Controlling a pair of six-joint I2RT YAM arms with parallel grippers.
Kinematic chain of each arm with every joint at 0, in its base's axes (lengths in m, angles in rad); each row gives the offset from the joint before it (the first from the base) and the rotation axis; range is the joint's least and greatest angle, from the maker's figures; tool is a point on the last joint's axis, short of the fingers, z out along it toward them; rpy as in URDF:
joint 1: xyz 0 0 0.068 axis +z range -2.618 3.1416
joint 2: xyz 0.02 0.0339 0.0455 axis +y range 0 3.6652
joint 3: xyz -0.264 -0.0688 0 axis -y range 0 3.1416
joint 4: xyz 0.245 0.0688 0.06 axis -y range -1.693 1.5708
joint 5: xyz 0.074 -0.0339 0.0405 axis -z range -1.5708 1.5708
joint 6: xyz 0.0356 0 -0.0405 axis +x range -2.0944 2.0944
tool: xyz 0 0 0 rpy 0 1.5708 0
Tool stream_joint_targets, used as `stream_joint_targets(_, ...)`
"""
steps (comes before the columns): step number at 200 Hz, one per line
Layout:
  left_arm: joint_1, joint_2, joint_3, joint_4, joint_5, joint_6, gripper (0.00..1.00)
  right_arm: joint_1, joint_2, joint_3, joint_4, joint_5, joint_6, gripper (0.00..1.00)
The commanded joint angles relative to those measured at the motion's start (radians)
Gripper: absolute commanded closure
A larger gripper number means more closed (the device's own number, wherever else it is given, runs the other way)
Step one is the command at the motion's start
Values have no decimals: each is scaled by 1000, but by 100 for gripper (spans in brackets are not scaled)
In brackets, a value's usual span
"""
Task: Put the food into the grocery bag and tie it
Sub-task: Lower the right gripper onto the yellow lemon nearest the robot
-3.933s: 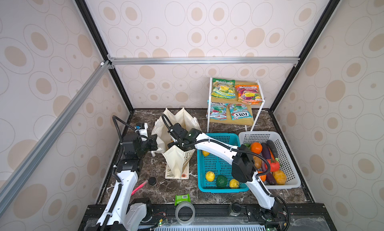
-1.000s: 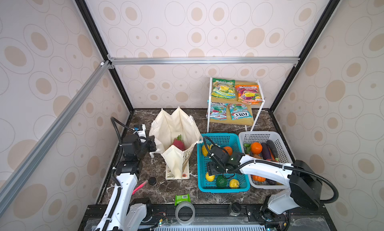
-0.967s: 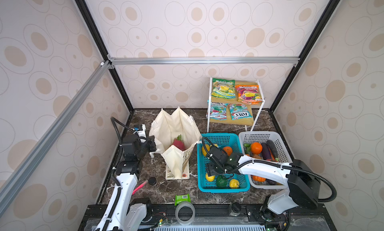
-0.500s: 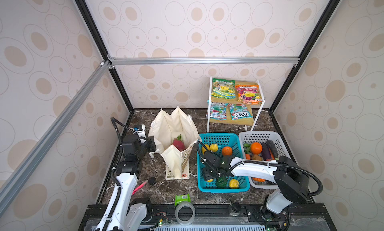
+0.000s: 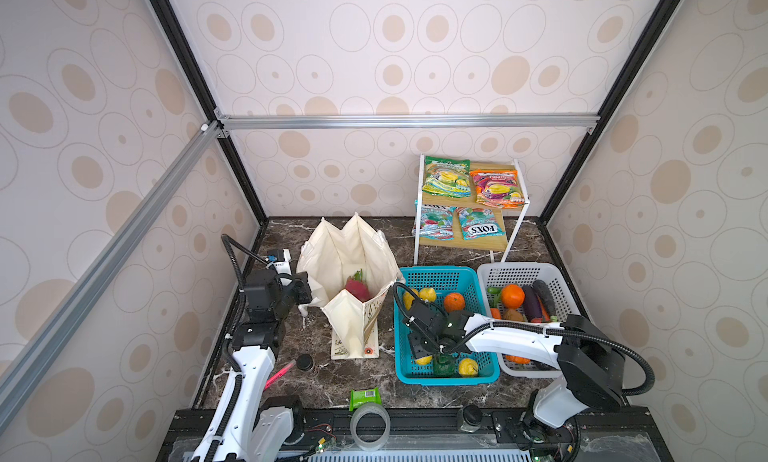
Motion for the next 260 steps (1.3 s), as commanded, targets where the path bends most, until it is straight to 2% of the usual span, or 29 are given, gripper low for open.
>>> stream_joint_targets(1, 3, -16, 15, 7, -12, 21, 100, -3, -16, 50, -79, 18, -56, 40)
stream_joint_targets(8, 3, -17, 15, 6, -12, 22, 100, -4, -16, 58, -98, 19, -60, 37)
stream_joint_targets(66, 3, -25, 15, 4, -11, 22, 100, 22, -34, 58, -182, 20, -71, 33)
stream_joint_targets(122, 4, -28, 13, 3, -15, 23, 100, 35, 1, 30, -133, -2, -67, 30)
stream_joint_targets(167, 3, -22, 15, 1, -20, 23, 100, 35, -3, -33, -55, -56, -50, 22)
stream_joint_targets(211, 4, -28, 13, -1, -34, 25, 100, 36, 25, -59, -7, -69, -32, 28)
stream_joint_targets(260, 4, -27, 15, -3, -40, 26, 100, 35, 6, -43, -30, -3, -23, 38)
